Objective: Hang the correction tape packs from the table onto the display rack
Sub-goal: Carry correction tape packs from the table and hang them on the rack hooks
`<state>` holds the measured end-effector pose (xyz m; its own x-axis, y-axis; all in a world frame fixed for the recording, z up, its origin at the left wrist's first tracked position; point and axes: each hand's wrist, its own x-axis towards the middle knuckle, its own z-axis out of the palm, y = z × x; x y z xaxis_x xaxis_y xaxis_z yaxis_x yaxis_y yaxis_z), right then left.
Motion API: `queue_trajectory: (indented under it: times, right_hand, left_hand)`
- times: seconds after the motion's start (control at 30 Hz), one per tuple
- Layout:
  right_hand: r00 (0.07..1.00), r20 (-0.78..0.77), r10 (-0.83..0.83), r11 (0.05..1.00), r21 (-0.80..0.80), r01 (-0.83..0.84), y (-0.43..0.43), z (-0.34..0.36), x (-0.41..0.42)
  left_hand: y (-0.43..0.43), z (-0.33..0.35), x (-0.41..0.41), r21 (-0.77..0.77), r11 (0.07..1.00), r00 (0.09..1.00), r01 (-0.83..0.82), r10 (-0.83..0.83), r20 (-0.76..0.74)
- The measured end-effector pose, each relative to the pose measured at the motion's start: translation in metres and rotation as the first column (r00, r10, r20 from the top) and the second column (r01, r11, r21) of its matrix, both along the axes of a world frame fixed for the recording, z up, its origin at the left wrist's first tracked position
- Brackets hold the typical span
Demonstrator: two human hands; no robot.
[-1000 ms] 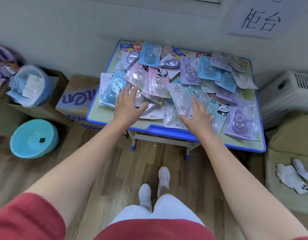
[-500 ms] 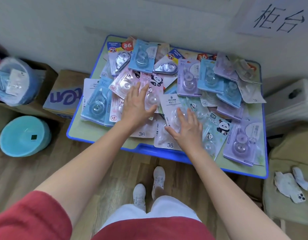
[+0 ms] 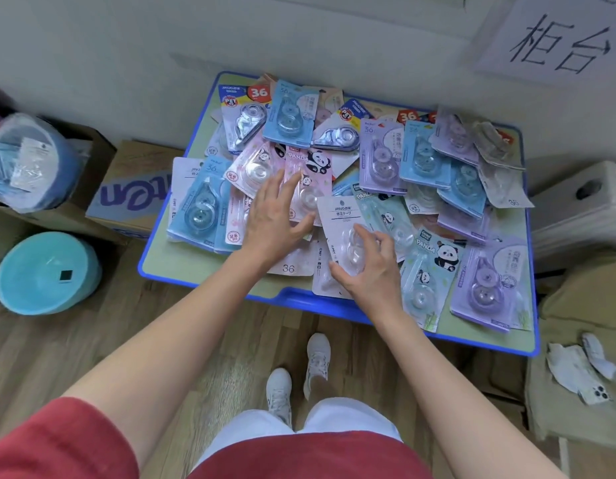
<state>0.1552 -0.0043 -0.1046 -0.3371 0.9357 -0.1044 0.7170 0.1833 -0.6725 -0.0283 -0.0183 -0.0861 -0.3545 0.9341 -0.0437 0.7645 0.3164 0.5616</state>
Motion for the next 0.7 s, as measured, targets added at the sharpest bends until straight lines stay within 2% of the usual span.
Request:
queue_trajectory:
  times: [0.37, 0.53, 0.7]
  right_hand:
    - [0.959, -0.274, -0.067, 0.995, -0.088, 0.044, 0.015, 0.03, -0.001]
    - [0.96, -0.278, -0.019, 0.999, -0.051, 0.006, 0.023, 0.041, -0.006]
    - [0.973, -0.22, -0.064, 0.998, 0.004, 0.067, 0.034, 0.044, -0.002]
  left_hand:
    - [-0.01, 0.008, -0.005, 0.033, 0.998, 0.998, -0.05, 0.049, 0.032]
    - [-0.008, 0.012, -0.005, 0.037, 0.998, 0.998, -0.054, 0.053, 0.024]
    - [0.0, 0.012, 0.001, 0.0, 0.999, 0.999, -0.046, 0.046, 0.019]
